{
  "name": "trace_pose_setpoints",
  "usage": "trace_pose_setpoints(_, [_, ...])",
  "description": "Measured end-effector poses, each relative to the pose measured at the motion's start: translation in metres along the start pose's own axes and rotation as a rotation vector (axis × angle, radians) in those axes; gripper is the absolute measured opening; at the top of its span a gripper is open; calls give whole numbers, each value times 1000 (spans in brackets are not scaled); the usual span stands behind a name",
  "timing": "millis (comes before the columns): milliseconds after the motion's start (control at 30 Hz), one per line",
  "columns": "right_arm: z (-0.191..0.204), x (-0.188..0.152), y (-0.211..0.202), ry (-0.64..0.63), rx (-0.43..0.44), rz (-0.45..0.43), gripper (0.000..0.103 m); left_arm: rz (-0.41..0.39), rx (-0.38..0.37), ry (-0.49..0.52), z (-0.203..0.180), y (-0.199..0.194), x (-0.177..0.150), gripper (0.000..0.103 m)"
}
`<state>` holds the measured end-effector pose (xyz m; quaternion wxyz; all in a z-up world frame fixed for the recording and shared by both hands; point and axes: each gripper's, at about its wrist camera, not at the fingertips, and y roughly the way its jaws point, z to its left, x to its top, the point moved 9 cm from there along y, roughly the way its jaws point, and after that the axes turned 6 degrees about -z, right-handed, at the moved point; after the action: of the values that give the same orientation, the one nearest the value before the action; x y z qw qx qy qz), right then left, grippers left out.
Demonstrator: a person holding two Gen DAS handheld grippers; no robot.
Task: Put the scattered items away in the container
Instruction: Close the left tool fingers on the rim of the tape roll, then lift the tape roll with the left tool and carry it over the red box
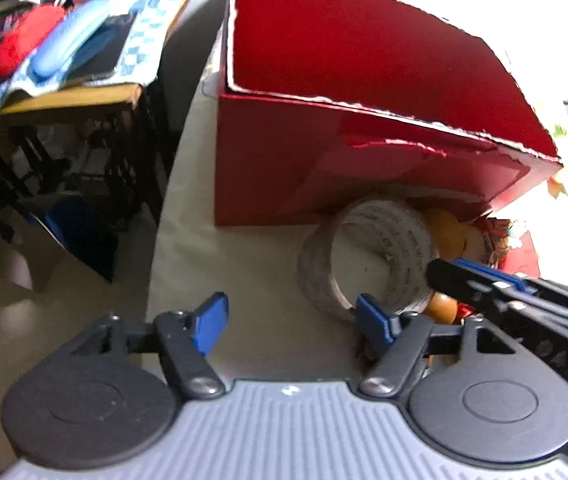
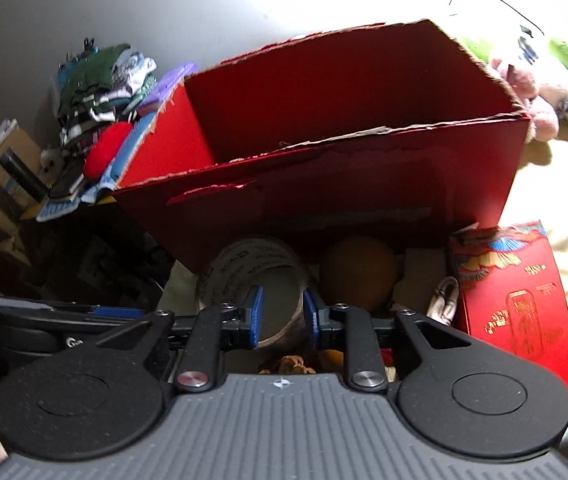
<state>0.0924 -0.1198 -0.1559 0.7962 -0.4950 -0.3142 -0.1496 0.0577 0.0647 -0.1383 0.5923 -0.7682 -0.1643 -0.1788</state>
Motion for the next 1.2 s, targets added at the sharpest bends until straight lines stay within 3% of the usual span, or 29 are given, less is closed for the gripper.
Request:
trace_pose_setpoints(100, [-2,-1,8,7,-5,28,26,11,30,-10,2,4,2,78])
trace_pose_setpoints(200, [-4,-2,14,14,0,47,25,55,14,-24,2,11,0,73])
trace_pose_setpoints(433, [-4,-10,23,36,-1,100,19,133,-67,-11,-10,28,-7,21])
trace_pose_setpoints(600, [-2,-8,17,41,10,82,18,85,-55,68,-16,13,-4,20])
trace_pose_setpoints(800, [16,-3,-17,-3,26,-5,18,-32,-66,193,-23,-28,1,20])
trace_pose_setpoints(1067, [46,33,-79,-41,51,-242,20,-278,-120,351,-42,-107,33,20])
trace_pose_setpoints(1200, [46,63,-86,-49,28,-335,20,-332,-143,373,-55,-114,65,19])
